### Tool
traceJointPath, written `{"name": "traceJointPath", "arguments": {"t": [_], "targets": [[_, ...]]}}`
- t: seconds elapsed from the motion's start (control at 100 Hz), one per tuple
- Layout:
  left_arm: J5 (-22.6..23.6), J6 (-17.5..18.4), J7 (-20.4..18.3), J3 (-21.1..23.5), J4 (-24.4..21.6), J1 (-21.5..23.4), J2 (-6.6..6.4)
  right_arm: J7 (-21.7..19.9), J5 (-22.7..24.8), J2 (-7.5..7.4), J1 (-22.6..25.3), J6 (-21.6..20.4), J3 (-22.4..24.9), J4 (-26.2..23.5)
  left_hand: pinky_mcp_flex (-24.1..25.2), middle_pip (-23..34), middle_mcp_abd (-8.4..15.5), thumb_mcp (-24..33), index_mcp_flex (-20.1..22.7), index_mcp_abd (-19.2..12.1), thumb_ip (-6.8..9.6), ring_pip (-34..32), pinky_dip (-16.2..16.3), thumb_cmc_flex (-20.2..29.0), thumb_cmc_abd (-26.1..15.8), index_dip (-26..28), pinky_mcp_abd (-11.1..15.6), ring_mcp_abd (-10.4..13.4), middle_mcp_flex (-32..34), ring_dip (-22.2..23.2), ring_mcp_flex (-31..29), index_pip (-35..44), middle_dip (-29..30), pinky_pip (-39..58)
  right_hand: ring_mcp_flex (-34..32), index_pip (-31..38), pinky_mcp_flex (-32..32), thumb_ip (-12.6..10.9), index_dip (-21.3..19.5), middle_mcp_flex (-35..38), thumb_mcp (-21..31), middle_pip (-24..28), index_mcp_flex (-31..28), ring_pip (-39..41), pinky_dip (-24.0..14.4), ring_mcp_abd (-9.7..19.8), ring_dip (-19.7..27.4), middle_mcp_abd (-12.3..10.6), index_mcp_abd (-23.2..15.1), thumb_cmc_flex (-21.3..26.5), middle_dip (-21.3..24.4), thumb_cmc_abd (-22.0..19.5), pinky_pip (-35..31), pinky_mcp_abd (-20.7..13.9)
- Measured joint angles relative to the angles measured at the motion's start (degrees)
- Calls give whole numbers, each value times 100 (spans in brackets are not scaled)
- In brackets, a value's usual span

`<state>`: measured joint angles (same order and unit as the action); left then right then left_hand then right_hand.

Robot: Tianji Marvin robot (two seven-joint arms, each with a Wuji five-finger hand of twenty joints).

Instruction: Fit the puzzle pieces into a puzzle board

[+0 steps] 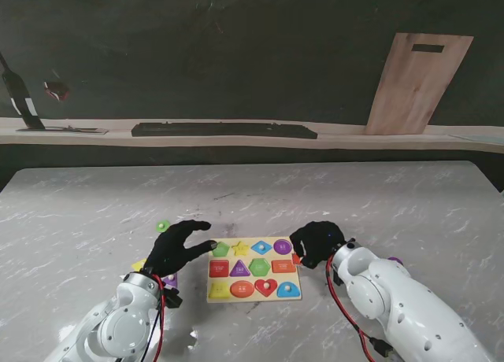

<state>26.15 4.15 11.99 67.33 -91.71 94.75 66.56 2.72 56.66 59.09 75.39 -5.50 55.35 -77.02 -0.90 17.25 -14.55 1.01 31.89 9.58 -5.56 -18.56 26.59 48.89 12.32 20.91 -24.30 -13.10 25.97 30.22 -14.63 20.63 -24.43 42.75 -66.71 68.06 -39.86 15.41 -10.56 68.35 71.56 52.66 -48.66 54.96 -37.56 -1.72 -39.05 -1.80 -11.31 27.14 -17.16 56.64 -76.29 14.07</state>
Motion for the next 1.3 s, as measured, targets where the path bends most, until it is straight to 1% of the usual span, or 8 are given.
{"name": "traceJointPath", "arguments": {"t": [0.18,0.3,0.39,0.52,0.9,1.3], "targets": [[0,0,12,6,-1,2,0,14,-192,95,-290,97,-391,193,0,0,0,0,0,0,0,0,0,1,0,0,0,0,0,0,0,0,0,-1,0,0,0,0,-1,0,0,0,0,1,3,-5,2,2,11,61,0,0,-10,55],[6,1,13,13,-2,4,0,17,-423,137,-468,193,-669,324,0,0,0,0,0,0,0,0,0,1,0,0,0,0,0,0,0,0,0,-1,0,0,0,0,-1,0,0,0,0,3,5,-5,4,3,14,61,0,0,-15,60],[6,3,14,17,-3,6,0,16,-476,184,-536,222,-745,398,0,0,0,0,0,0,0,0,0,1,0,0,0,0,0,0,0,0,0,-1,0,0,0,0,-2,0,0,0,0,3,17,-6,5,3,14,61,0,0,-25,63],[7,7,14,21,-3,9,0,3,-571,208,-631,292,-900,475,0,0,0,0,0,0,0,0,0,1,0,0,0,0,0,0,0,0,0,-1,0,0,0,0,-4,0,0,0,0,5,29,-9,5,5,14,61,0,0,-54,66],[7,10,12,21,-4,11,0,1,-662,251,-775,353,-1131,673,0,0,0,0,0,0,0,0,0,1,0,0,0,0,0,0,0,0,0,-1,0,0,4,0,-63,0,0,0,0,9,59,-12,10,9,21,61,-1,0,-64,68],[7,11,15,16,0,10,0,-76,-715,259,-760,384,-1132,669,1,0,0,0,0,0,0,0,0,1,0,0,0,0,0,-1,0,0,0,-2,1,0,14,0,-73,0,0,0,0,12,60,-14,11,10,21,61,-2,0,-112,69]]}}
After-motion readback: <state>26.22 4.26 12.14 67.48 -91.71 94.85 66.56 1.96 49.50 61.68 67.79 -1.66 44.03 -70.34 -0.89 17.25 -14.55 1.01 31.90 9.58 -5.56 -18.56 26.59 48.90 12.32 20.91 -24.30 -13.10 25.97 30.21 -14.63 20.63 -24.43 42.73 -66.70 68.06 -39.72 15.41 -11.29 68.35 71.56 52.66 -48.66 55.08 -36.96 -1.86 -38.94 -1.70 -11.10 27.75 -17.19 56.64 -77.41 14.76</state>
